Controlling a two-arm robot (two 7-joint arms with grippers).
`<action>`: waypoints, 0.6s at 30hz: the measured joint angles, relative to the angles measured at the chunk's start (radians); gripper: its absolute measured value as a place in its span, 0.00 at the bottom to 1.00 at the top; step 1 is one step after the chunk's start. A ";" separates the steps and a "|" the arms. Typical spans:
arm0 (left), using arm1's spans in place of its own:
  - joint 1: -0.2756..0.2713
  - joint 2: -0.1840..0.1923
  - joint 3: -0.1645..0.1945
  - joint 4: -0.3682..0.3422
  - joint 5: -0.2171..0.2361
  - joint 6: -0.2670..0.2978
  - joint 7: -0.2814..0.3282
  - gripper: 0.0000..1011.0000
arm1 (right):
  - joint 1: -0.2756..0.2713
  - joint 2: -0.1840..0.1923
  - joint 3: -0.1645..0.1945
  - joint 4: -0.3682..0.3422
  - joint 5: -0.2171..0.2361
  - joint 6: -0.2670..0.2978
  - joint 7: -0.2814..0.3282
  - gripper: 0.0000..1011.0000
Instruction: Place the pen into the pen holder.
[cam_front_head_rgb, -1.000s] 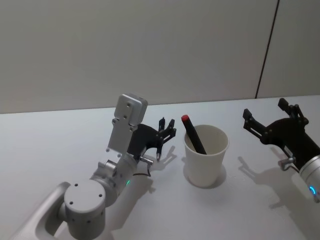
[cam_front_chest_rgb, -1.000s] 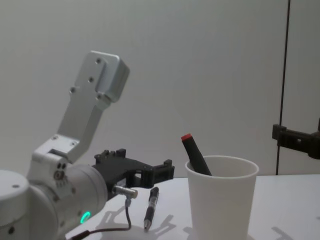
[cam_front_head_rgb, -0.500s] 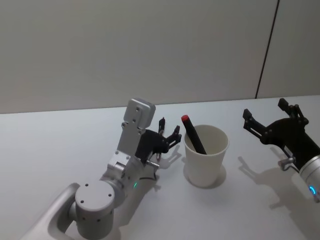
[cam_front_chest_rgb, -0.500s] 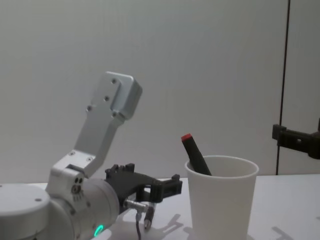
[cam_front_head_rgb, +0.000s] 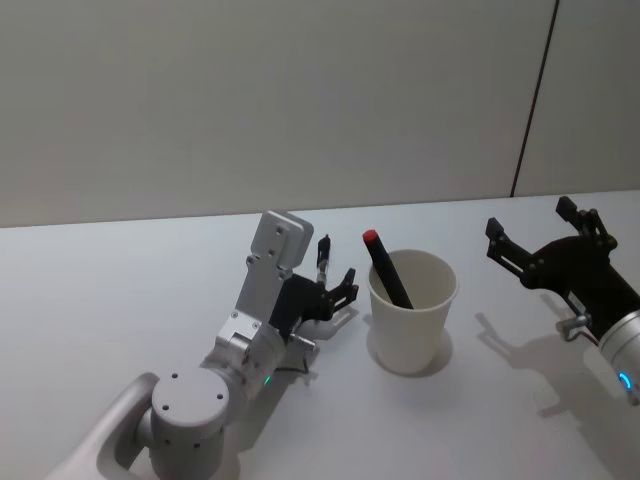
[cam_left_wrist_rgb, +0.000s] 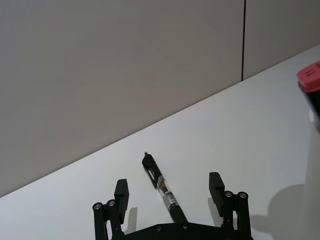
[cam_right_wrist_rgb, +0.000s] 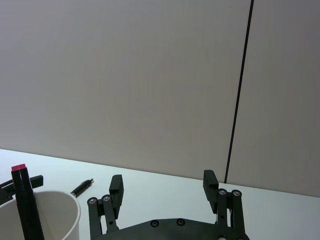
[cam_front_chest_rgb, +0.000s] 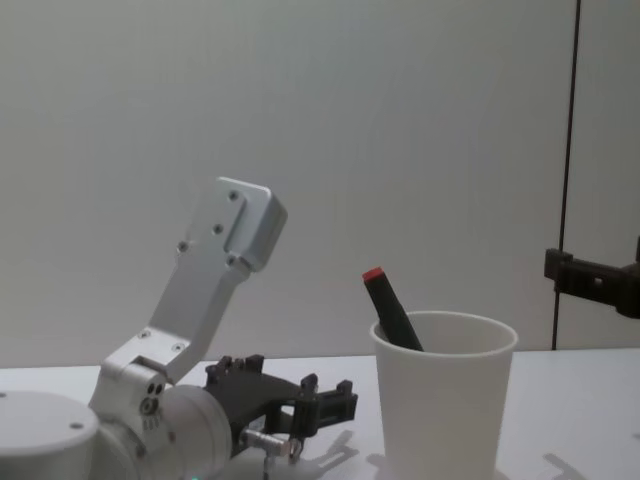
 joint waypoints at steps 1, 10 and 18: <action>0.001 0.000 0.000 0.001 0.000 0.001 0.000 0.99 | 0.000 0.000 0.000 0.000 0.000 0.000 0.000 0.99; 0.005 0.003 -0.009 0.007 -0.004 0.019 -0.009 0.99 | 0.000 0.000 0.000 0.000 0.000 0.000 0.000 0.99; 0.003 0.005 -0.018 0.010 -0.024 0.055 -0.029 0.99 | 0.000 0.000 0.000 0.000 0.000 0.000 0.000 0.99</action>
